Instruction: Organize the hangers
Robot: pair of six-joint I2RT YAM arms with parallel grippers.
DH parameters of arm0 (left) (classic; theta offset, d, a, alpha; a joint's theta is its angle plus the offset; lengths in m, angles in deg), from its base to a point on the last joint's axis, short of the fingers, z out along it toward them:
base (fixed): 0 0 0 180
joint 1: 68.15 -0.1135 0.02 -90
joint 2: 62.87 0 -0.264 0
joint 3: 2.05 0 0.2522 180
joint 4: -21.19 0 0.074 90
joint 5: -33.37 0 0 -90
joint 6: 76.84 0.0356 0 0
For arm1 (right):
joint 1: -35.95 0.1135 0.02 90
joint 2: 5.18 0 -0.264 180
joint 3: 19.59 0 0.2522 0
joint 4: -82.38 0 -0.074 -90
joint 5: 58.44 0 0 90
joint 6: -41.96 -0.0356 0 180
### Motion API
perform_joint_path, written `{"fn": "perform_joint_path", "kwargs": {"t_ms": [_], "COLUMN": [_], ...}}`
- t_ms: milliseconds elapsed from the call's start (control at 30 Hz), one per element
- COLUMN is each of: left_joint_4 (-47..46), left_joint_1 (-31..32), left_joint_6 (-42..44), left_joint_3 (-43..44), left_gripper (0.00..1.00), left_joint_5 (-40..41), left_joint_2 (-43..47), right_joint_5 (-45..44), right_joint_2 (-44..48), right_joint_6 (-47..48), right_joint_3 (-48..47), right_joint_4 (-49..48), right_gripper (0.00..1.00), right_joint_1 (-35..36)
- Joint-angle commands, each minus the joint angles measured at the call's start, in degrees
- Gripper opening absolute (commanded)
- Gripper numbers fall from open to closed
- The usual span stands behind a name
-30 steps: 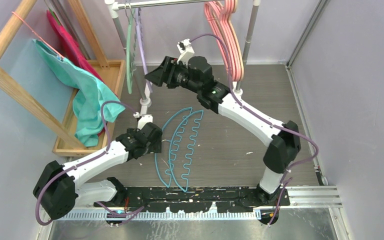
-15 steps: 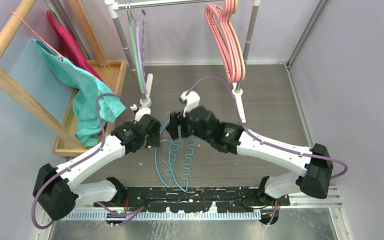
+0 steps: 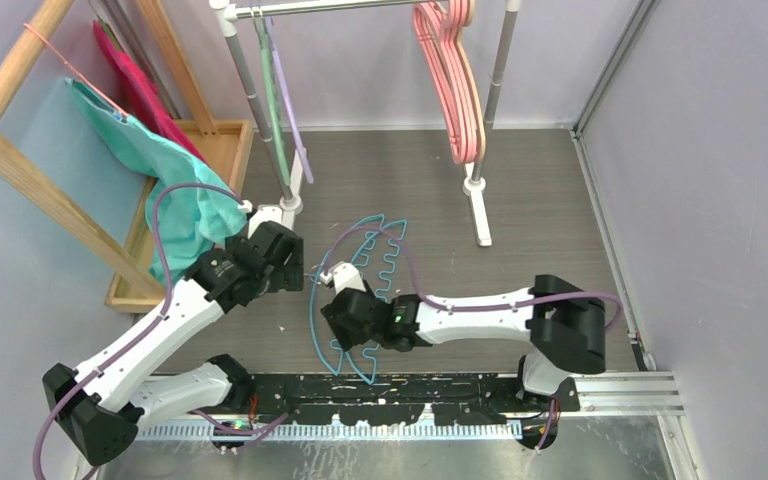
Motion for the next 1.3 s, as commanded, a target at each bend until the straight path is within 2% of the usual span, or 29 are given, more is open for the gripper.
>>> {"fn": "perform_joint_path", "kwargs": {"t_ms": [0,367,433,500,600,767,900,1267], "left_joint_4": [1.69,2.08,2.01,2.15,2.68,3.27,3.03,1.55], "left_joint_1": [-0.29,-0.25,-0.28,-0.25,-0.30,-0.30,-0.26,-0.29], "left_joint_6": [0.08,-0.26,-0.49,-0.47,-0.52,-0.86,-1.21,-1.43], "left_joint_3": [-0.20,-2.27,-2.62,-2.63,-2.31,-2.15,-2.67,-4.04], "left_gripper": [0.98,0.98,0.98,0.98,0.98,0.98,0.98,0.98], "left_joint_5": [0.80,1.16,1.23,1.40,1.67,1.74,1.72,0.56], "left_joint_2": [2.90,6.91,7.68,7.87,7.88,8.33,8.76,7.35], "right_joint_5": [-0.75,2.26,3.29,3.87,3.37,-1.23,-5.67,4.38], "right_joint_2": [-3.72,-10.73,-11.59,-12.11,-11.95,-6.83,3.55,29.95], "right_joint_6": [-2.18,-4.75,-4.94,-5.42,-6.07,-7.12,-7.07,-6.84], "right_joint_3": [-4.05,-2.18,-1.99,-1.86,-1.21,1.52,5.11,11.50], "right_joint_4": [-2.98,-6.15,-6.68,-6.79,-6.91,-6.35,-6.11,-7.36], "right_gripper": [0.65,0.51,0.39,0.20,0.02,0.01,0.01,0.01], "right_joint_1": [2.18,2.49,2.45,2.52,2.50,2.52,1.48,-10.86]}}
